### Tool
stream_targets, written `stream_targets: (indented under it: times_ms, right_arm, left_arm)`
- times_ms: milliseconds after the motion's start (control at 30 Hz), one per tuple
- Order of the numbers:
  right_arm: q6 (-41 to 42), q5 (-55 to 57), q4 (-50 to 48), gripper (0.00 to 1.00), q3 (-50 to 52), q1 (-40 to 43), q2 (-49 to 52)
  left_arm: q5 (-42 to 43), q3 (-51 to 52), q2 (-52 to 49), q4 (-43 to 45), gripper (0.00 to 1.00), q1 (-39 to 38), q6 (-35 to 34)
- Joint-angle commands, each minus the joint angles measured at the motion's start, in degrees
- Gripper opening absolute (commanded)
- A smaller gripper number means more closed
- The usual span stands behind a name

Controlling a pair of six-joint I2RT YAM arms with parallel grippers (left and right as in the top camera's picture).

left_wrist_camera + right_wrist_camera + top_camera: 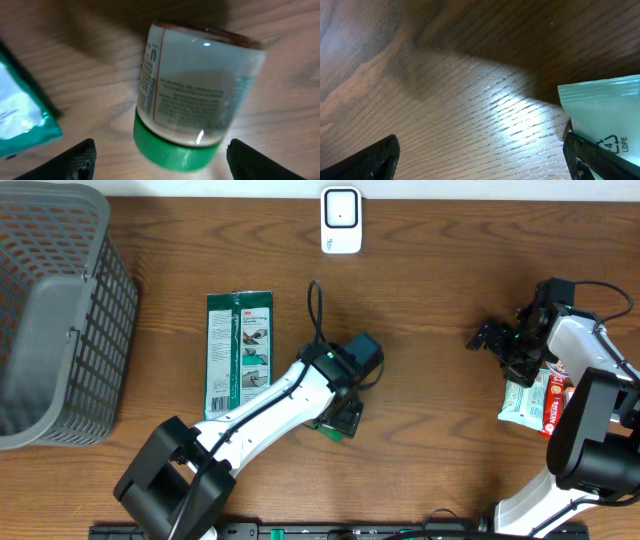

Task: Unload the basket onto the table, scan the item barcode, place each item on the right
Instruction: 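Reach the left gripper to the green-lidded jar and grasp it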

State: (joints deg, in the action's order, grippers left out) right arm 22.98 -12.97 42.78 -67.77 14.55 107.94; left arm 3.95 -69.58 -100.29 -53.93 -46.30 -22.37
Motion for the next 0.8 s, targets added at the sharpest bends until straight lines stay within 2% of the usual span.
stream_targets:
  times_ms: [0,267,433,767]
  right_arm:
    - [-0.76,0.7,0.07,0.99,-0.94,0.04,-1.44]
    - [-0.76,0.7,0.04,0.99,-0.94,0.04,-1.44]
    - [-0.76,0.7,0.07,0.99,-0.94,0.04,-1.44]
    - [-0.76,0.68,0.07,0.99,-0.94,0.04,-1.44]
  left_arm:
    - [0.13,2.1,-0.09,0.92,0.82,-0.02,-0.87]
    - [0.11,2.97,-0.09,1.62,0.8,-0.02,-0.87]
    - [0.07,5.42,-0.09,5.18,0.77,-0.02,-0.13]
    - [-2.49,4.85,-0.07,10.84,0.76,-0.02,10.38]
